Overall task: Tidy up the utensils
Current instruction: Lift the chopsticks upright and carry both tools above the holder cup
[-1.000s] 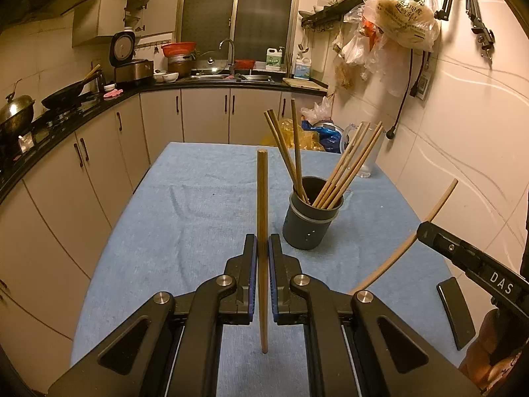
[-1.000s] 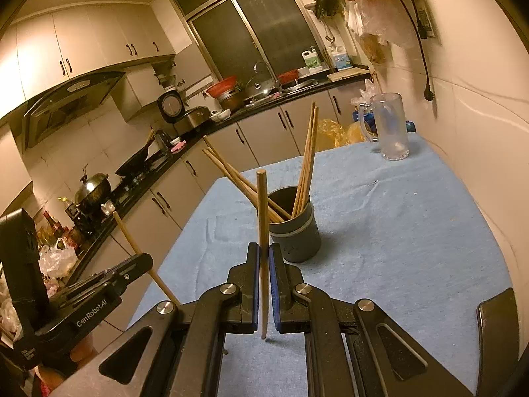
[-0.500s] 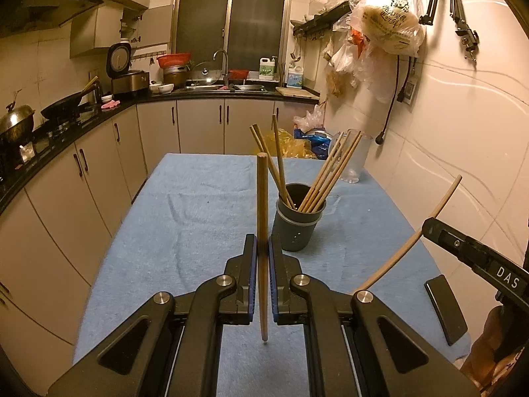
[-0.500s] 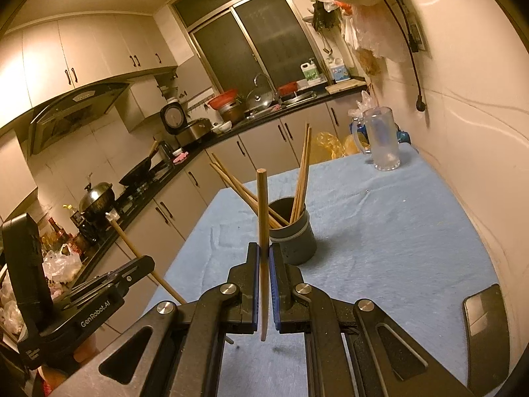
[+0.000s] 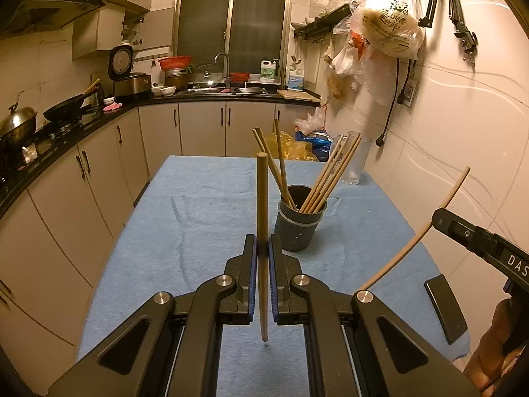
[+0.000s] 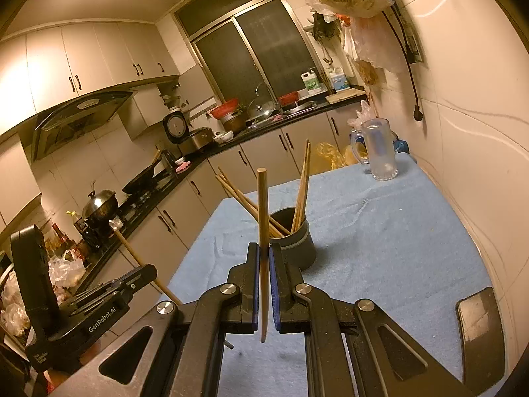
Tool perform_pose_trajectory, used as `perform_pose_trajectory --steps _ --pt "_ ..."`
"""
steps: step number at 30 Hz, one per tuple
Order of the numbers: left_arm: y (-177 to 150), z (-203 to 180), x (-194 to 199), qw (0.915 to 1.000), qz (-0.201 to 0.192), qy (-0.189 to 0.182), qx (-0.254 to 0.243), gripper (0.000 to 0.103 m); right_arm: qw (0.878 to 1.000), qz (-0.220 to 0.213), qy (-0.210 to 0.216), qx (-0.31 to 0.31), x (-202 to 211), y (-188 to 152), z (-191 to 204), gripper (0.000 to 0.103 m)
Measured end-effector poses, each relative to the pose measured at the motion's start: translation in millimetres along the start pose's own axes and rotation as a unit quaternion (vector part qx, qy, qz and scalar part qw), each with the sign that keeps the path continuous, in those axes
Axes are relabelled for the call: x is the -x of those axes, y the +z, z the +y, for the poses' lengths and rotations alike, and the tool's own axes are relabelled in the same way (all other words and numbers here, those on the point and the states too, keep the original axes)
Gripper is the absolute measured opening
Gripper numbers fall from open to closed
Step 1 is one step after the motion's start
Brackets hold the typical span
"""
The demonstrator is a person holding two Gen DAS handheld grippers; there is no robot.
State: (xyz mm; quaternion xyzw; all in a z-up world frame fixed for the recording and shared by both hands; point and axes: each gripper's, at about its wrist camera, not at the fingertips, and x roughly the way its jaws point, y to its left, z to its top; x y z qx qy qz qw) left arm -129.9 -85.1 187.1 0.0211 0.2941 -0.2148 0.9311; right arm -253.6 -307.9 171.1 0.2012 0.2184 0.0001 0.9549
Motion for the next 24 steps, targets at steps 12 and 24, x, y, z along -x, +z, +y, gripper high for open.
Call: perform_pose_trajectory --steps 12,24 --pt "2 5 -8 0.9999 0.009 0.001 0.006 0.006 1.0 0.005 -0.004 -0.004 -3 0 -5 0.006" --pt "21 2 -13 0.9998 0.009 -0.015 0.003 0.006 1.0 -0.013 -0.013 -0.006 3 24 -12 0.006"
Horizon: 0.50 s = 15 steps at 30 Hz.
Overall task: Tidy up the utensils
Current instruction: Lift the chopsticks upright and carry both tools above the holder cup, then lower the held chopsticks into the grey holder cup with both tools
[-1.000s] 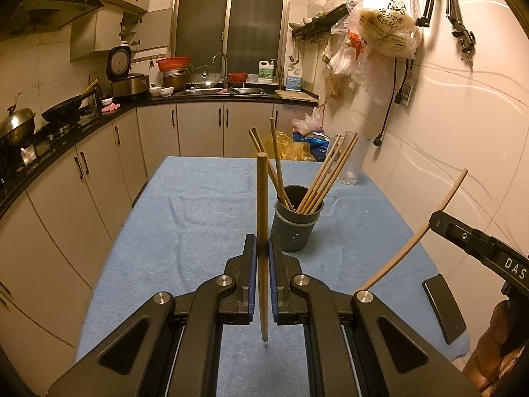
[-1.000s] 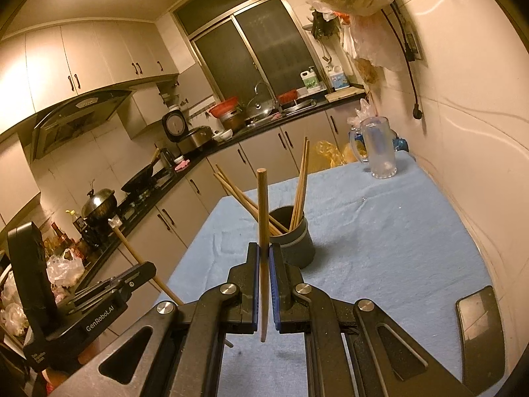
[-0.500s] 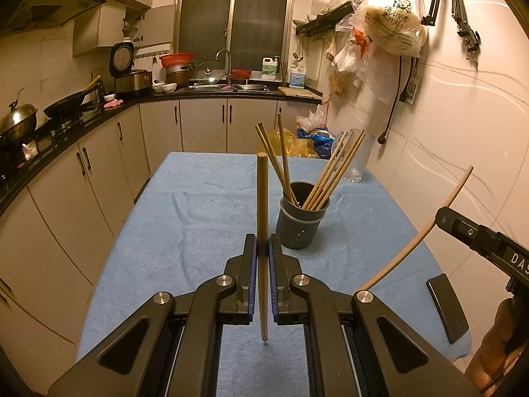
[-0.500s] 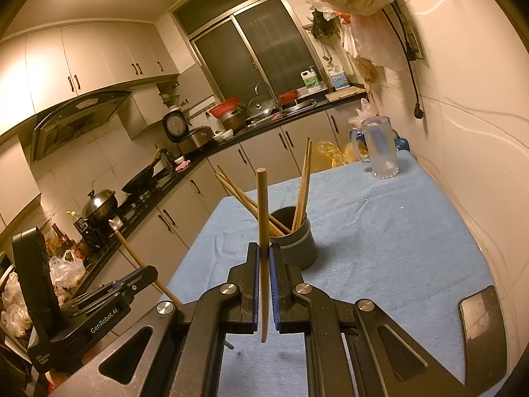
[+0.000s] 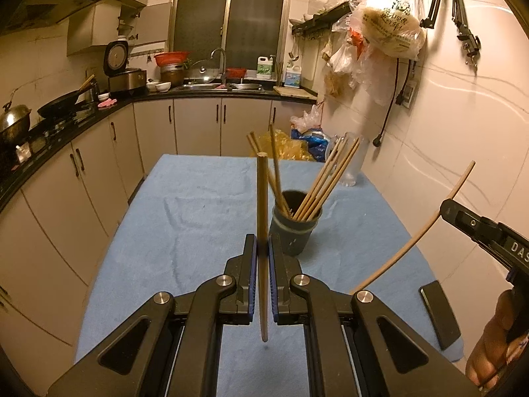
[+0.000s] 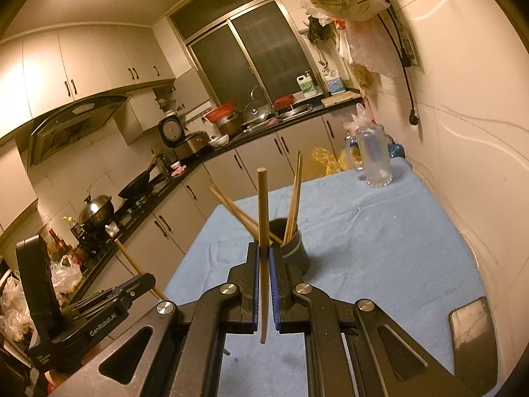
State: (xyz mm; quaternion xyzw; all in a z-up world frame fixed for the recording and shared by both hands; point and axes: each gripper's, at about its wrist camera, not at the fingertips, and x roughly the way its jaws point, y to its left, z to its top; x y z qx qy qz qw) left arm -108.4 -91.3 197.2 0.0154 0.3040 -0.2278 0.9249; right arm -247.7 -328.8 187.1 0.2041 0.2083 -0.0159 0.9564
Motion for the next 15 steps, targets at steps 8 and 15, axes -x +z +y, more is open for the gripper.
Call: perform_pose_trajectory --steps 8,15 --pt "55 -15 -12 0.9996 -0.023 -0.015 -0.002 0.006 0.999 -0.029 -0.011 -0.005 -13 45 -8 0.006" --pt "105 -31 -31 0.9979 -0.061 -0.019 -0.006 0.006 0.998 -0.057 -0.021 0.0 -38 85 -4 0.006"
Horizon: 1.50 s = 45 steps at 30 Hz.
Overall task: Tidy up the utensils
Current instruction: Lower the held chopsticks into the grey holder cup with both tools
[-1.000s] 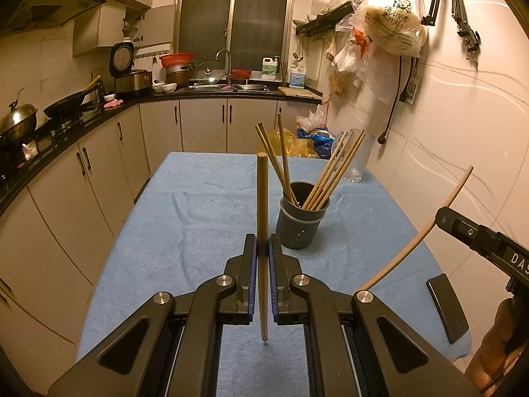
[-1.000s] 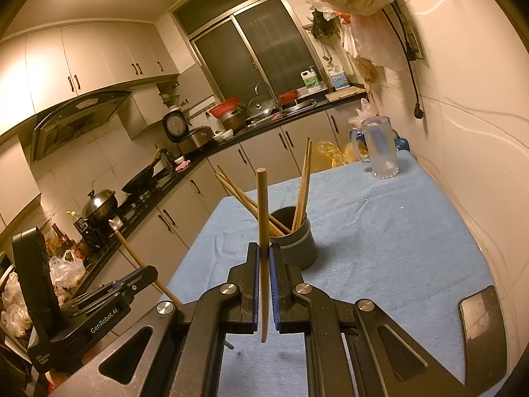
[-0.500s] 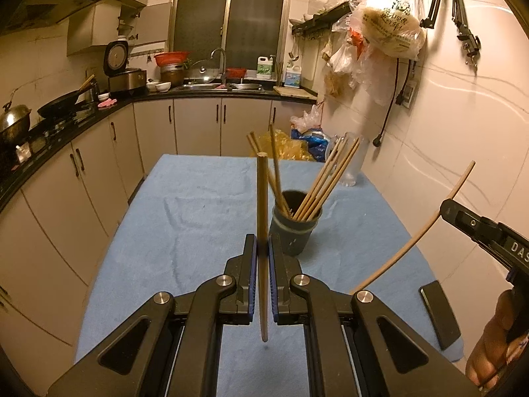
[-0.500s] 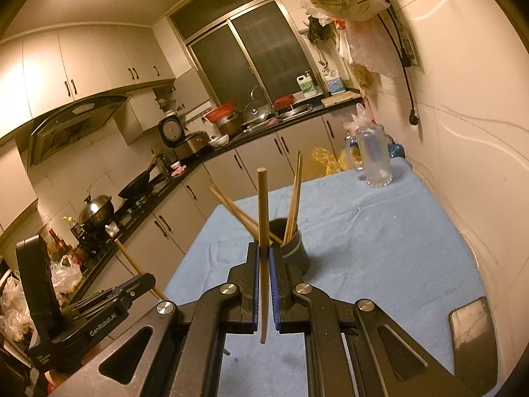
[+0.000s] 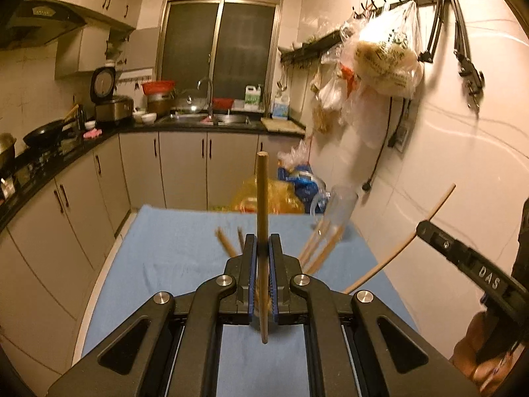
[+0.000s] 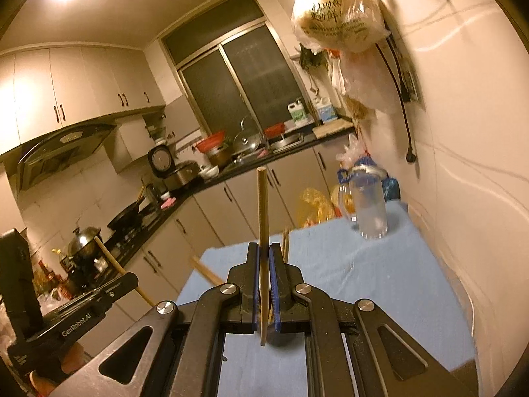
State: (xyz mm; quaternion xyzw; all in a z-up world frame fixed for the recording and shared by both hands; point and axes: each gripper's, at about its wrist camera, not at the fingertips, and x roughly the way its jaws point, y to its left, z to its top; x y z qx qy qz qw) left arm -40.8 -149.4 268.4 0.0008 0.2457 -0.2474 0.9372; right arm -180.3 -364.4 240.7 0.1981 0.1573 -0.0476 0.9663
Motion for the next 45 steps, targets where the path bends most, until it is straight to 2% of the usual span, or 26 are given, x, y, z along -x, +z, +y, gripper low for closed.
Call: perform_pose_trajectory --steps 4,8,15,25,35,45 --pt "20 -4 -22 0.9999 -0.009 -0.007 0.008 0.006 1.0 -0.007 -0.008 0.005 -19 9 4 0.006" --pt "22 -4 -49 0.9998 0.0 -0.01 0.017 0.006 1.0 -0.004 -0.014 0.008 -41 10 6 0.007" --pt "1 8 -86 0.9992 0.027 -0.014 0.025 0.006 0.999 0.038 -0.019 0.02 -82 -12 4 0.007" --pt "-33 14 -115 0.9988 0.046 -0.014 0.007 0.007 0.996 0.083 -0.029 0.016 -120 -44 -6 0.007" --pt "-52 15 -128 0.9985 0.054 -0.01 -0.008 0.007 0.994 0.098 -0.039 0.008 -133 -54 -12 0.007" --pt "-54 20 -133 0.9985 0.054 -0.001 -0.011 0.008 0.994 0.102 -0.033 0.004 -132 -55 -12 0.008"
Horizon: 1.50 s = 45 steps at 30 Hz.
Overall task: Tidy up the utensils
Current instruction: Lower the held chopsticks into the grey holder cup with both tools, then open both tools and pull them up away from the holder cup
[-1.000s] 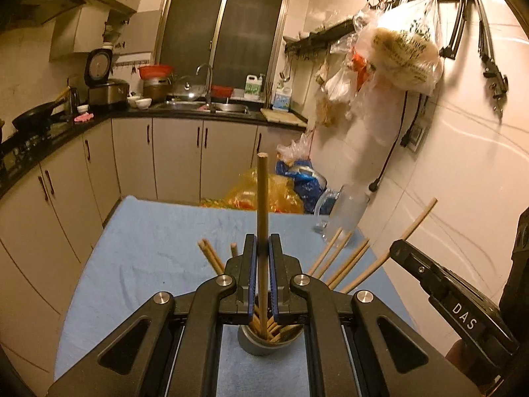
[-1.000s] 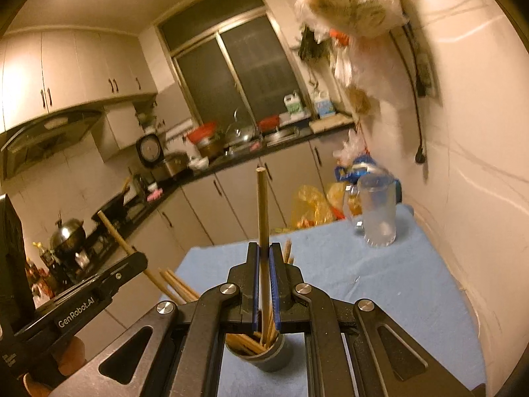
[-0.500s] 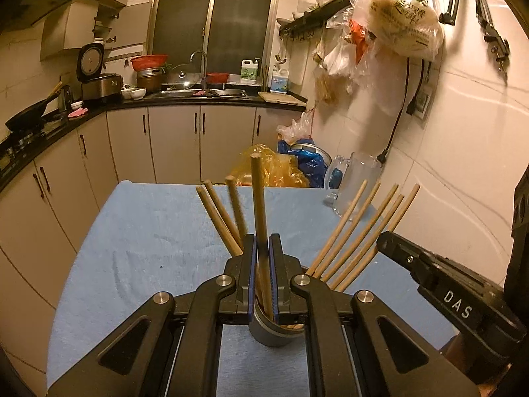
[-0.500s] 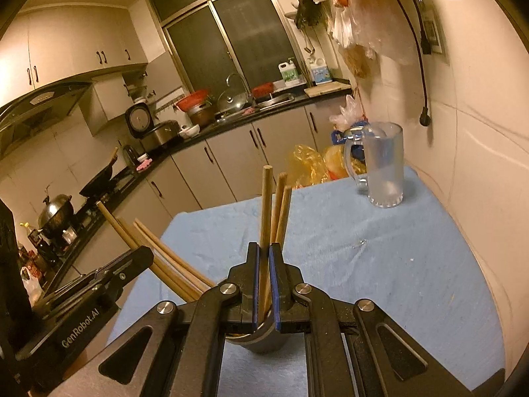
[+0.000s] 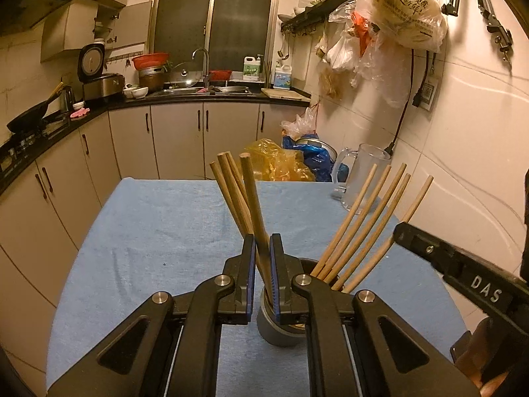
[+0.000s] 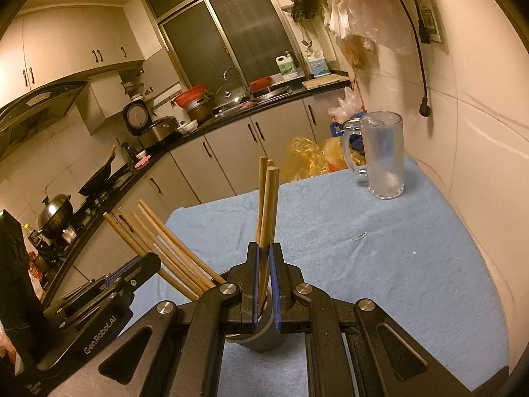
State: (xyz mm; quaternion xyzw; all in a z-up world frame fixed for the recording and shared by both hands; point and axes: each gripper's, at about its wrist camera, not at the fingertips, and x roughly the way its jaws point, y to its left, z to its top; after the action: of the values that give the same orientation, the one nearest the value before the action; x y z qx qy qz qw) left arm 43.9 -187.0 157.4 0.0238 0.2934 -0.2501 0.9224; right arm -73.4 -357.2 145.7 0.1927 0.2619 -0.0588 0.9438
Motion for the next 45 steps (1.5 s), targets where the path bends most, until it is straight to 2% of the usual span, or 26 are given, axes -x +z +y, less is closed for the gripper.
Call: perform_pose_trajectory --steps 6,8,10,14,16,18,20,21,24,28,29,31,32,34,38,41,45 --pt "0 2 -1 1.0 0.0 0.009 -0.003 0.008 1.0 -0.006 -0.002 0.001 7 1 0 0.008" --pt "-2 1 1 0.9999 0.0 0.012 -0.003 0.012 1.0 -0.006 -0.003 -0.001 9 1 -2 0.008" --pt "-2 1 2 0.9999 -0.004 0.016 -0.002 0.02 1.0 -0.006 -0.005 -0.003 11 1 -4 0.008" --pt "-3 0 6 0.9996 -0.007 0.026 -0.005 0.023 1.0 -0.005 -0.014 -0.002 14 -1 -7 0.024" --pt "-3 -1 9 0.9995 -0.008 0.03 -0.006 0.031 1.0 -0.003 -0.018 0.001 15 -3 -7 0.027" --pt "-4 -3 11 0.9992 -0.011 0.037 -0.007 0.034 1.0 -0.001 -0.021 0.003 16 -5 -7 0.031" --pt "-5 -4 14 0.9989 -0.012 0.044 -0.008 0.04 1.0 -0.001 -0.024 0.005 17 -6 -6 0.041" --pt "-6 -3 16 0.9987 -0.014 0.048 -0.008 0.044 1.0 -0.004 -0.027 0.005 19 -6 -6 0.042" --pt "-7 -1 22 0.9977 -0.022 0.063 -0.008 0.048 0.999 -0.012 -0.04 0.011 23 -6 -6 0.054" --pt "-10 4 36 0.9959 -0.032 0.084 -0.001 0.075 0.997 -0.023 -0.07 0.019 29 -6 -7 0.085" --pt "-12 5 40 0.9943 -0.034 0.101 -0.001 0.078 0.996 -0.024 -0.08 0.022 30 -6 -8 0.089" --pt "-15 6 49 0.9893 -0.037 0.141 -0.004 0.086 0.994 -0.025 -0.099 0.03 32 -7 -7 0.091" --pt "-17 8 55 0.9879 -0.038 0.15 -0.004 0.087 0.993 -0.025 -0.112 0.036 33 -9 -7 0.094" --pt "-23 12 68 0.985 -0.043 0.167 0.003 0.097 0.99 -0.023 -0.132 0.045 38 -12 -6 0.094" --pt "-42 15 95 0.9785 -0.054 0.199 0.002 0.102 0.988 -0.021 -0.141 0.056 51 -27 -1 0.094" --pt "-63 10 109 0.9733 -0.038 0.225 -0.023 0.102 0.986 -0.027 -0.148 0.069 67 -47 6 0.095" --pt "-102 6 127 0.9698 -0.022 0.239 -0.043 0.102 0.985 -0.031 -0.151 0.083 88 -80 12 0.096"
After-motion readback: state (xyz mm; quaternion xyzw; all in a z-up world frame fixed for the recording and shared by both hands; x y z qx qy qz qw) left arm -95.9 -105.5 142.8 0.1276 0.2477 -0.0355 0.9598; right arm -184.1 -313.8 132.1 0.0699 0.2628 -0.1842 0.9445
